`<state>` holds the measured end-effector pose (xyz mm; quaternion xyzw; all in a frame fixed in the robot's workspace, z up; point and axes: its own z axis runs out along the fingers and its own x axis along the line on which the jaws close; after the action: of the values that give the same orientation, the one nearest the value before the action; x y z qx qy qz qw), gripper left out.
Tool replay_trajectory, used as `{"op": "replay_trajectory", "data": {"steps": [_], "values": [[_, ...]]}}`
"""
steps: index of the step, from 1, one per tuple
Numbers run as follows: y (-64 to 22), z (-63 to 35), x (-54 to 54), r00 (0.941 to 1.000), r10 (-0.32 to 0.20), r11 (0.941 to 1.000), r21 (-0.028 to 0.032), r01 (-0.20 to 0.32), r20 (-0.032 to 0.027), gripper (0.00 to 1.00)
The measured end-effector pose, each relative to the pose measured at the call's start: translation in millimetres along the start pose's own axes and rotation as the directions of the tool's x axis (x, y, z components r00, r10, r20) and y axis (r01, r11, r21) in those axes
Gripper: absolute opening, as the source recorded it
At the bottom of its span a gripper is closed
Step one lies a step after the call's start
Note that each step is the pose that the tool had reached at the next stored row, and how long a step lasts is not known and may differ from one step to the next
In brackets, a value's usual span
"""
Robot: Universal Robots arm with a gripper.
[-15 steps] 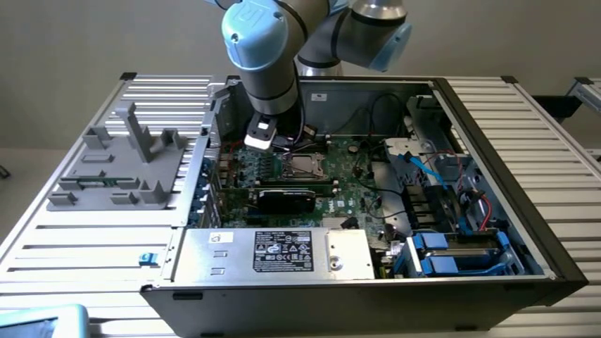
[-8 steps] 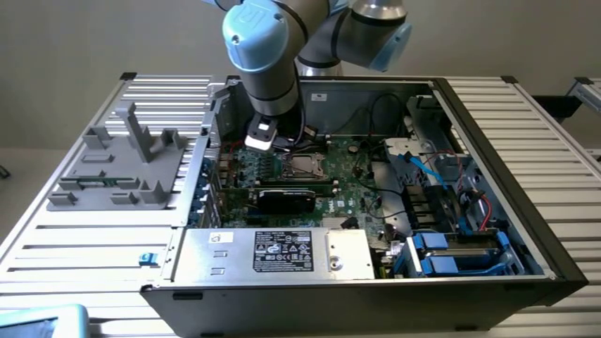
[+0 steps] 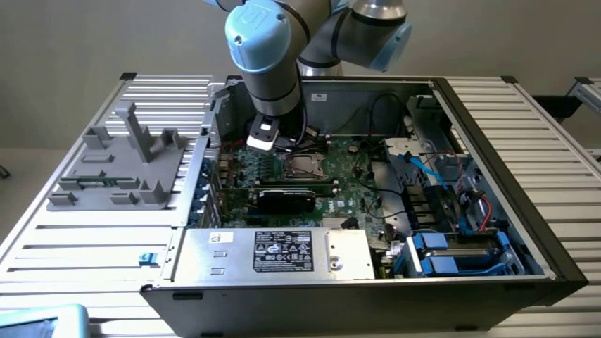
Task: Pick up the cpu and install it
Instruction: 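Install the first cpu locking lever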
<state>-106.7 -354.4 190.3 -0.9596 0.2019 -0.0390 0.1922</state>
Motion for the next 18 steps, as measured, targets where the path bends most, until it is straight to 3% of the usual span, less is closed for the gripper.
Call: {"op": "replay_trajectory", "data": {"steps": [18], "values": [[0.6, 1.2, 1.8, 0.9999, 0.014, 0.9999, -0.0046, -0.014, -0.0071, 0.12]]}}
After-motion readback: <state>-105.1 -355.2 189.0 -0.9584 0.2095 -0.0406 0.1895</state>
